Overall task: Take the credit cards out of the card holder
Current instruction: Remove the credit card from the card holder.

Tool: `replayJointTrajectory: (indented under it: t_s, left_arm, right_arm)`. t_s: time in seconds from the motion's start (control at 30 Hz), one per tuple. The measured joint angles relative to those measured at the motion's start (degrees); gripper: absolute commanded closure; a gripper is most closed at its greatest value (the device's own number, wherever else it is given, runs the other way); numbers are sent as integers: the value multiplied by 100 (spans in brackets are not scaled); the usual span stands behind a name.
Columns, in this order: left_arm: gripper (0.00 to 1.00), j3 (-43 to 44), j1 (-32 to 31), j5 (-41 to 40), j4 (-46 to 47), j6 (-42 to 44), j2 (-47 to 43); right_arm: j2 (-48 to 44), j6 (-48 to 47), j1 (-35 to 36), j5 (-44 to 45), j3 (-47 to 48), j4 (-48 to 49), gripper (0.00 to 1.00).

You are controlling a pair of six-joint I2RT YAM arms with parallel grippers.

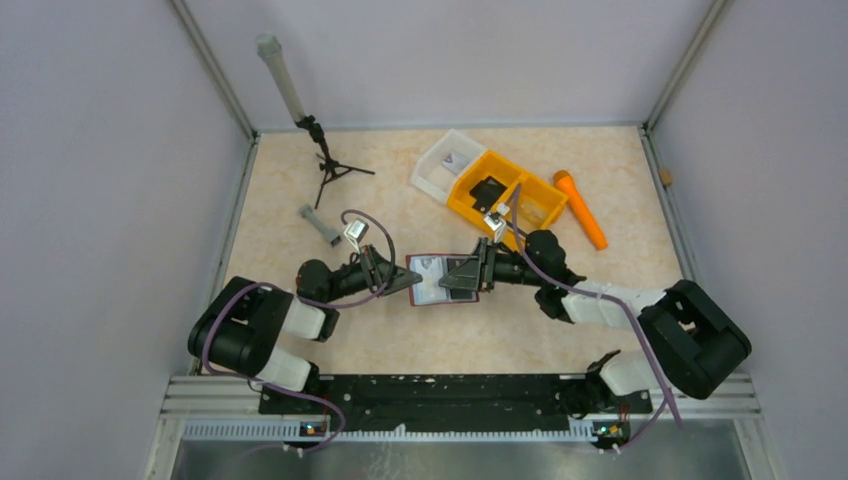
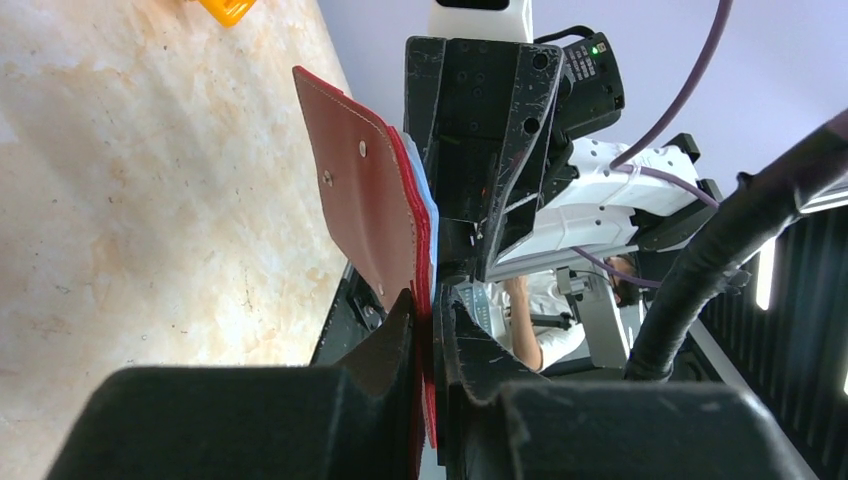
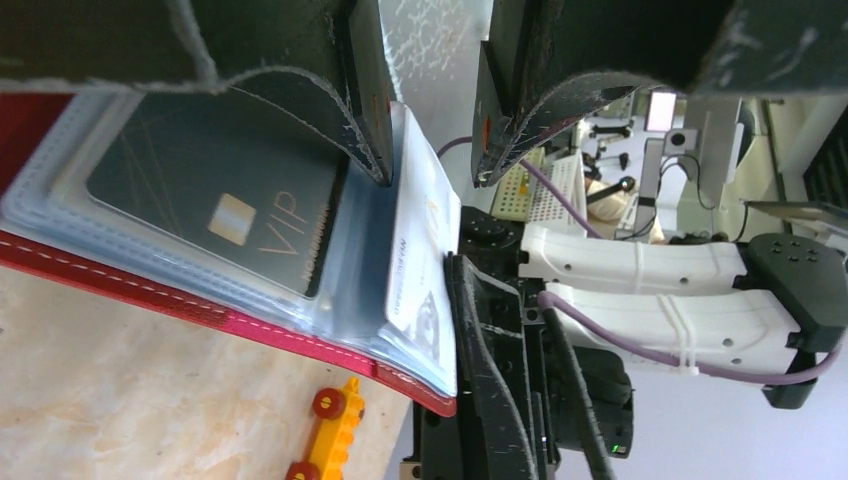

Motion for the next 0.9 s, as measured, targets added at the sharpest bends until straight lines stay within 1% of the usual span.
replayJointTrajectory:
  t_s: [0.17, 0.37, 0.43, 0.5, 0.57, 0.6, 0.9]
  left_arm:
    - [100, 4, -35, -2, 31, -57, -9]
    - [100, 26, -103, -4, 57, -96, -87]
    - [100, 26, -109, -4, 63, -96, -94]
    - [100, 28, -114, -4, 76, -83, -96]
    - [100, 31, -114, -4, 101, -48, -96]
    - [100, 33, -116, -2, 114, -31, -103]
    - [100, 109, -153, -11, 273, -35, -116]
  right_arm:
    - [109, 229, 26, -98, 2, 391, 65]
    - [446, 656, 44, -256, 7, 1069, 66]
    - [535, 758, 50, -297, 44, 1200, 70]
    - [542, 820, 52, -323, 70, 1237, 76]
    - [540, 859, 52, -332, 74, 1292, 86]
    - [540, 872, 52, -330, 74, 1290, 88]
    - [363, 894, -81, -396, 57, 1217, 89]
